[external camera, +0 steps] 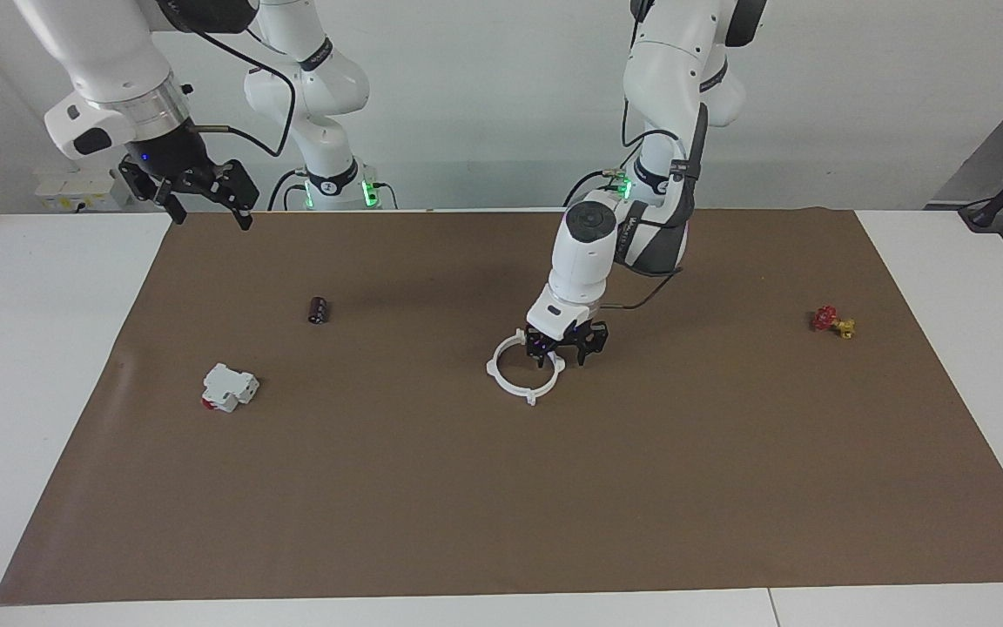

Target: Assemble drain pipe with both arms

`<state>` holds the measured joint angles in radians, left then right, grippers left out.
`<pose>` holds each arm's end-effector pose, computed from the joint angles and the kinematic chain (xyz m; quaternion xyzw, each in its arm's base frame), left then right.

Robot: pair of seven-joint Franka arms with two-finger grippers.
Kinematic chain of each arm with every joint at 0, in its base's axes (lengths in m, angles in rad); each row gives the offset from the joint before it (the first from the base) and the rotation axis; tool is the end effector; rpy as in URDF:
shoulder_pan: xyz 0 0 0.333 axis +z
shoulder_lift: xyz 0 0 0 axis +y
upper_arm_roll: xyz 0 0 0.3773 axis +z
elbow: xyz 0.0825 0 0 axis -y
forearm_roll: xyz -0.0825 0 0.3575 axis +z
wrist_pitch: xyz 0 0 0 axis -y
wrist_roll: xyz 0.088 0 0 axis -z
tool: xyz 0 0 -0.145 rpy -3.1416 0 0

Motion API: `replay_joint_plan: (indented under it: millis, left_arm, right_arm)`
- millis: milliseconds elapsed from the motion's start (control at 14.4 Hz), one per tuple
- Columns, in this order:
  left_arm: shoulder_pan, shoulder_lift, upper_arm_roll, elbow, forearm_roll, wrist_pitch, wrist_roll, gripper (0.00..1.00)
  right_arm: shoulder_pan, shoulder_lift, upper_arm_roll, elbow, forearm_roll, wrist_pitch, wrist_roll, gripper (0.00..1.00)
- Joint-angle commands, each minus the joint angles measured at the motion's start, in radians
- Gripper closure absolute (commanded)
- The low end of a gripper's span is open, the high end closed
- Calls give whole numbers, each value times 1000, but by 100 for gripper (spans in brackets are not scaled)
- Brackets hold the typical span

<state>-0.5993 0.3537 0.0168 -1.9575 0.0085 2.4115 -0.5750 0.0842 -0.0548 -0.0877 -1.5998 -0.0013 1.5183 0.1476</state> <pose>0.5256 -0.3468 0.3427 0.9987 -0.0074 0.0452 0.0225 0.5011 -0.0034 0.6585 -0.9971 0.0754 0.0135 0.0008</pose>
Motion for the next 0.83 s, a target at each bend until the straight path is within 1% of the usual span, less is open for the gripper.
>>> replay_joint_plan:
  millis: [0, 139, 347, 486, 624, 763]
  left_arm:
    - [-7, -32, 11, -26, 25, 8, -13, 1]
    - [7, -77, 12, -32, 25, -29, -11, 1]
    - [78, -169, 12, -35, 25, -149, 44, 1]
    - [125, -220, 11, -35, 25, -245, 134, 1]
    - [217, -281, 9, -37, 24, -351, 273, 1]
    - [281, -314, 9, -37, 21, -397, 381, 1]
  right_arm:
    - [-6, -11, 2, -6, 20, -4, -5, 0]
    - [-6, -11, 2, -6, 20, -4, -5, 0]
    - [-6, -11, 2, -6, 20, -4, -5, 0]
    - [-6, -11, 2, -6, 20, -4, -5, 0]
    - [-6, -11, 2, -6, 20, -4, -5, 0]
    - [-6, -11, 3, -6, 20, -4, -5, 0]
